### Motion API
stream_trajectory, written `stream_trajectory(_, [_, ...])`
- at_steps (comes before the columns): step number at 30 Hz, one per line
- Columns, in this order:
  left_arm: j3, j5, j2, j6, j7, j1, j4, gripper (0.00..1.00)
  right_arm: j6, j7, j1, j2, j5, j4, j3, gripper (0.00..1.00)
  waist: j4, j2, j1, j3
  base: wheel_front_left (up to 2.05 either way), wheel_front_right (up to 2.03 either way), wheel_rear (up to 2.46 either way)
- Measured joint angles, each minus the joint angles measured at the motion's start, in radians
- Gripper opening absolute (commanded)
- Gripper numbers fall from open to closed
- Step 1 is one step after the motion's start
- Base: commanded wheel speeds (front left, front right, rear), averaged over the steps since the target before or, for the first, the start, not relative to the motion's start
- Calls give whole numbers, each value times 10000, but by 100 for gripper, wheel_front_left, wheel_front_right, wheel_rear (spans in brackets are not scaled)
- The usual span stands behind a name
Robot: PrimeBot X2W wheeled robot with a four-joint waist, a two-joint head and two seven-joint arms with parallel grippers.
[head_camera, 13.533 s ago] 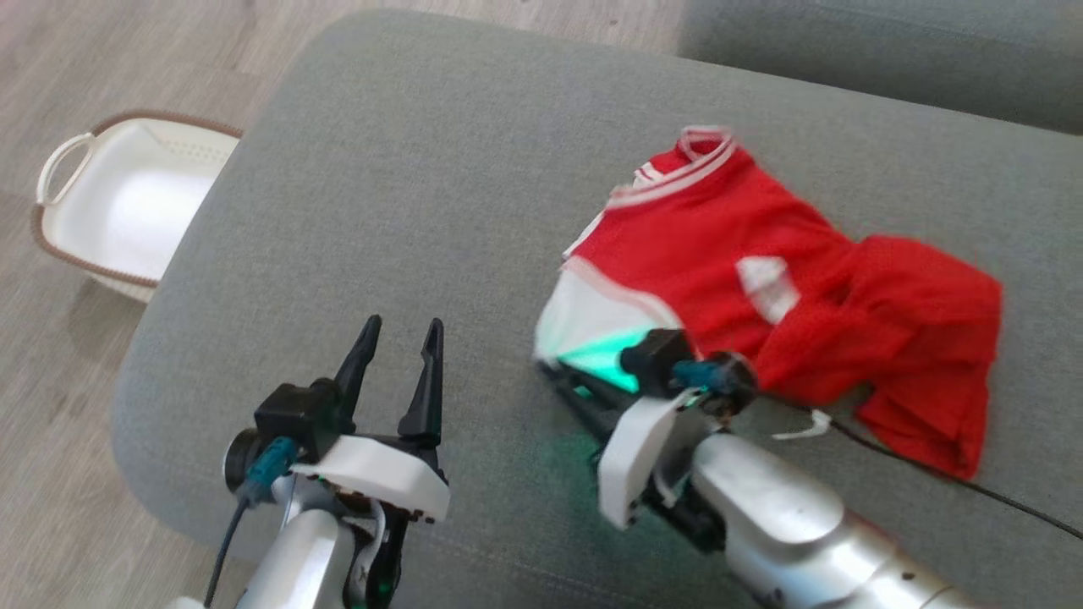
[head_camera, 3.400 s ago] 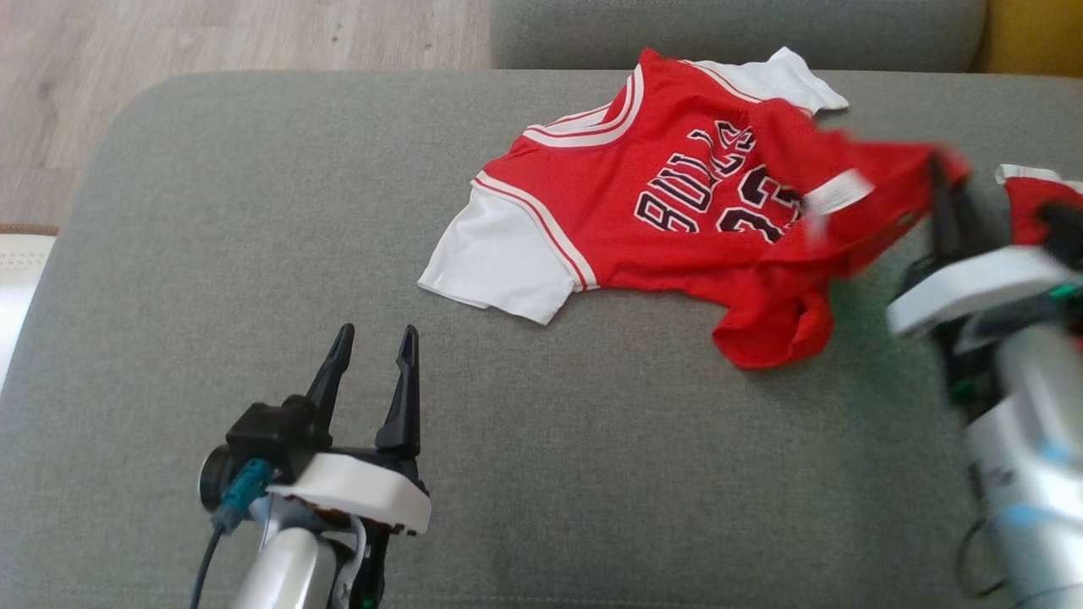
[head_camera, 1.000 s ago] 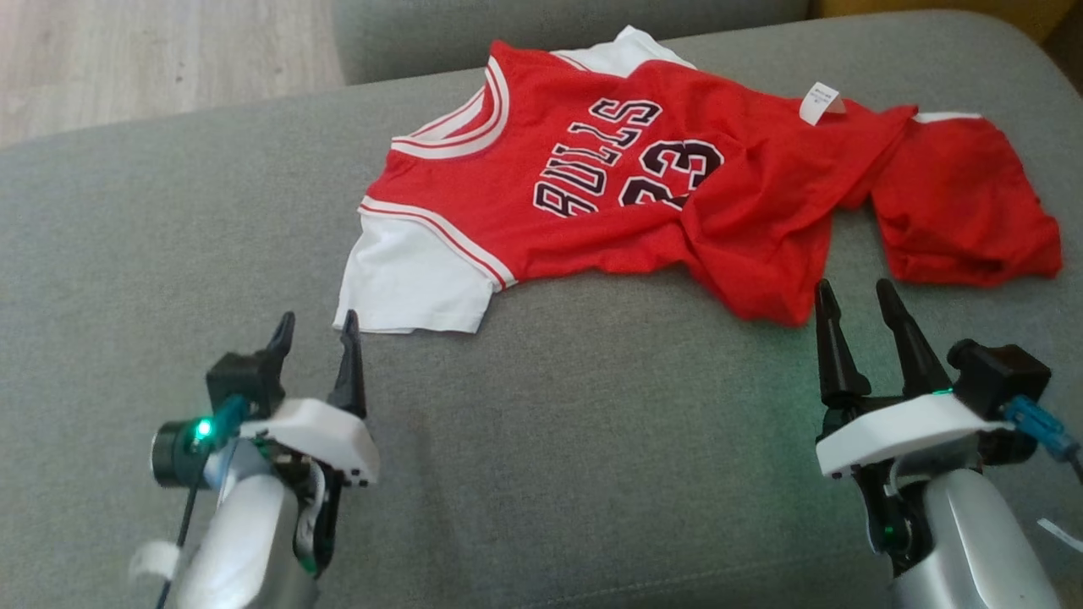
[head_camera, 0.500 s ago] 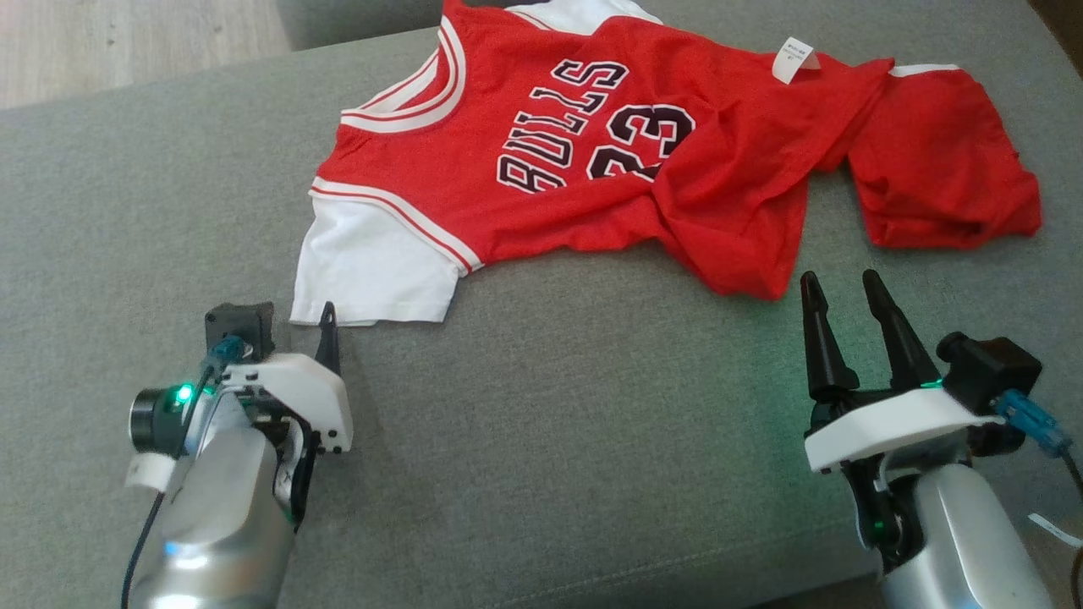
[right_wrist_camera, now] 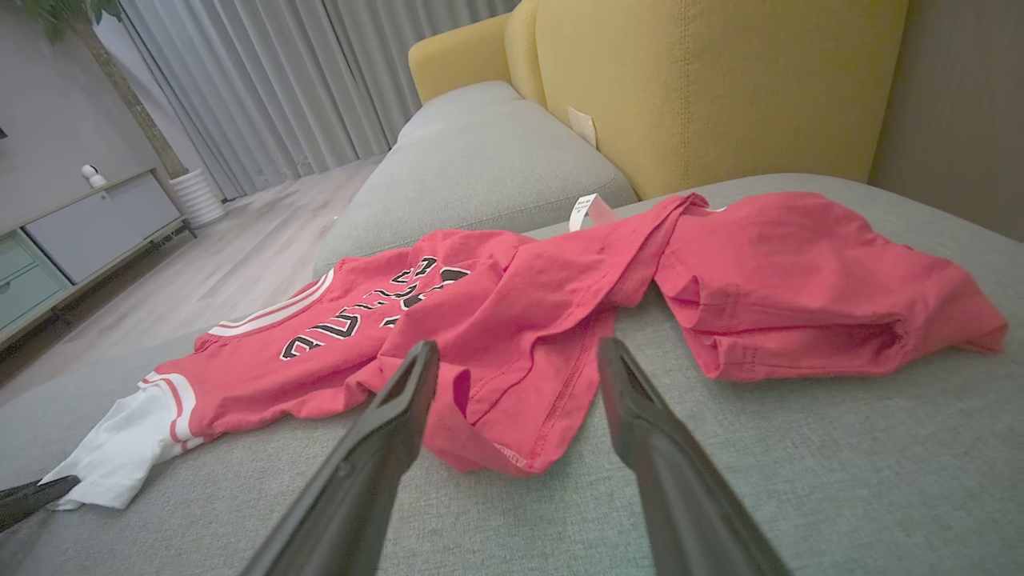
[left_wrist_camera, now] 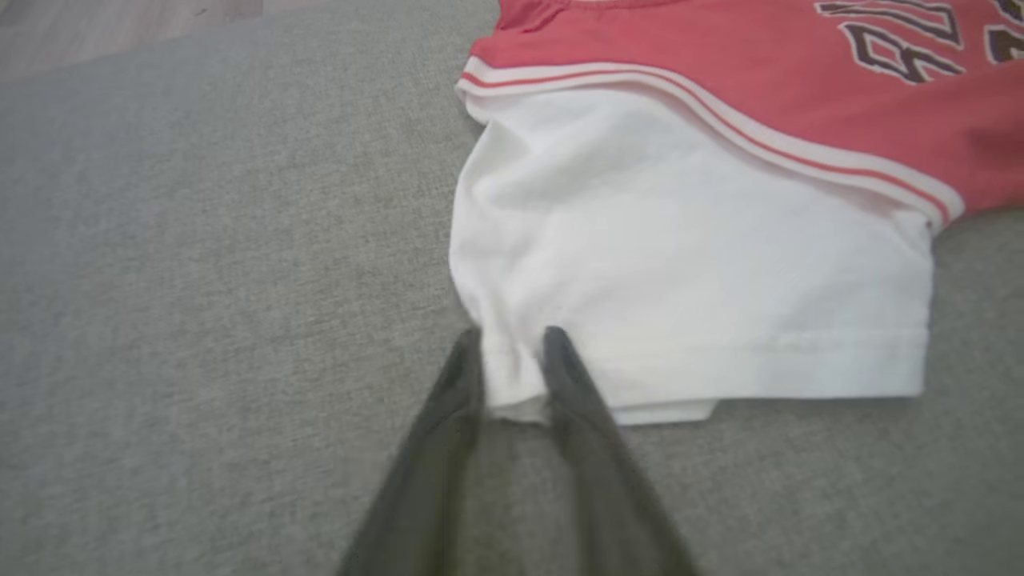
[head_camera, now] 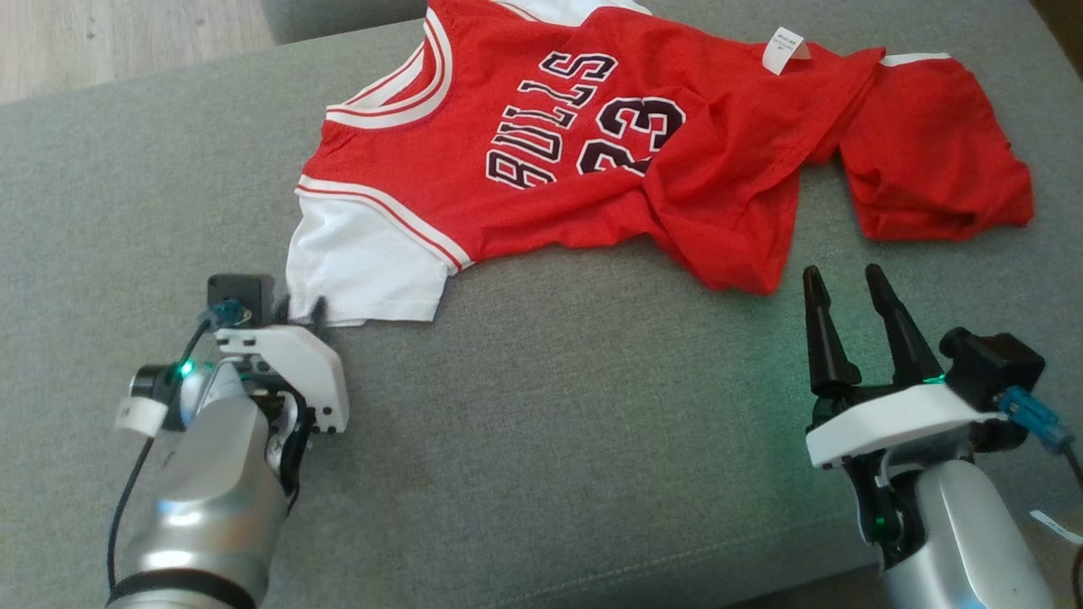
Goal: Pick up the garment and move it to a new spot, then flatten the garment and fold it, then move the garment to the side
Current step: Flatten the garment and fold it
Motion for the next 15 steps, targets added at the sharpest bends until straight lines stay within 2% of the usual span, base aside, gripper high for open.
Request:
stream_trajectory(5, [-38,-35,-121,-54,-355,-10,140,0,0,2,0,4,-13,15,-140,100,124,0,0,-93,0,0,0])
stream_trajectory(9, [13,-278,-215,178,-1018,53,90,0,0,102,0,12,-295,159,-265,100,314,0,0,-186,0,0,0])
stream_trajectory(15, [96,-362,-372,374,-1490,120,-988,0,0,623,-9,12,-1081,934,-454,100,720,0,0,-250,0,0,0])
